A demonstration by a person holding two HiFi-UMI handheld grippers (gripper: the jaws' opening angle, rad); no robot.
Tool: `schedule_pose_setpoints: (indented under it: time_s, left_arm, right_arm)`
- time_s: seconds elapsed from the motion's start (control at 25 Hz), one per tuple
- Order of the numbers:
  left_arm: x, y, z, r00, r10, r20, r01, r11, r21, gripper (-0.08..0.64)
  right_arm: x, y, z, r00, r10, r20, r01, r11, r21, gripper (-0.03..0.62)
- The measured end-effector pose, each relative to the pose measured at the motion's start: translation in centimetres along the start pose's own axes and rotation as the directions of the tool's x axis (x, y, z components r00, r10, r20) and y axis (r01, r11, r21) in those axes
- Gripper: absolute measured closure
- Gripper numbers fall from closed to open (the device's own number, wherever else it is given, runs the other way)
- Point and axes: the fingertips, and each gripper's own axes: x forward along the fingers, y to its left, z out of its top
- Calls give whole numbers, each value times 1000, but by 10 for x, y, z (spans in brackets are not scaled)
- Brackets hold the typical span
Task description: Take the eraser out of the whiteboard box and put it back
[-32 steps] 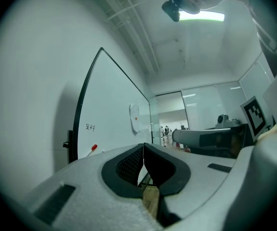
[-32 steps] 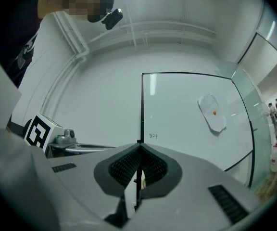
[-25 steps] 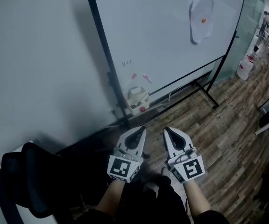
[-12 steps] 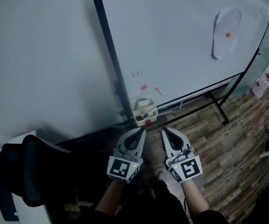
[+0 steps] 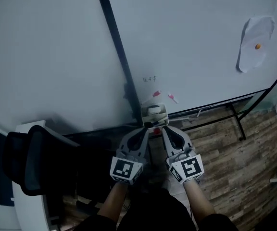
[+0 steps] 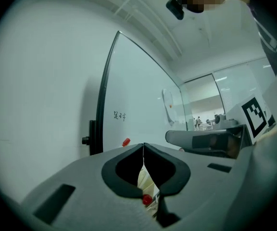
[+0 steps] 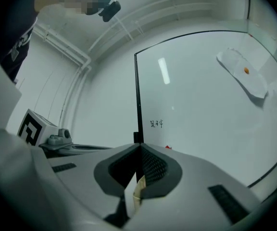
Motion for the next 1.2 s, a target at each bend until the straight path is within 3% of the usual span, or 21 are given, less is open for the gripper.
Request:
schedule_pose_setpoints:
  time_s: [0.24, 0.64, 0.84, 1.0, 1.12, 1.2]
  left_arm:
    - [13, 18, -16, 999, 18, -27, -18, 1000, -3, 554]
    - [44, 47, -58, 999, -10, -46, 7, 997, -72, 554]
    - [49, 49, -52, 999, -20, -32, 16, 995, -101, 554]
    - [45, 49, -53, 999, -29, -14, 28, 997, -76, 554]
    - [42, 50, -44, 1000, -24, -6, 23, 995, -92, 554]
    - [39, 51, -37, 1000, -22, 4, 22, 995, -97, 554]
  right_arm:
    - [19, -10, -29, 998, -13, -53, 14, 999, 33, 589]
    - [54, -29, -77, 989, -71, -127, 80, 994, 70, 589]
    - [59, -37, -83, 982, -114, -148, 124, 990, 63, 589]
    - [61, -48, -91, 962, -191, -196, 209, 975, 78, 588]
    - [66, -48, -96, 949, -201, -243, 229, 969, 94, 586]
    - [70, -47, -99, 939, -208, -274, 242, 966, 95, 513]
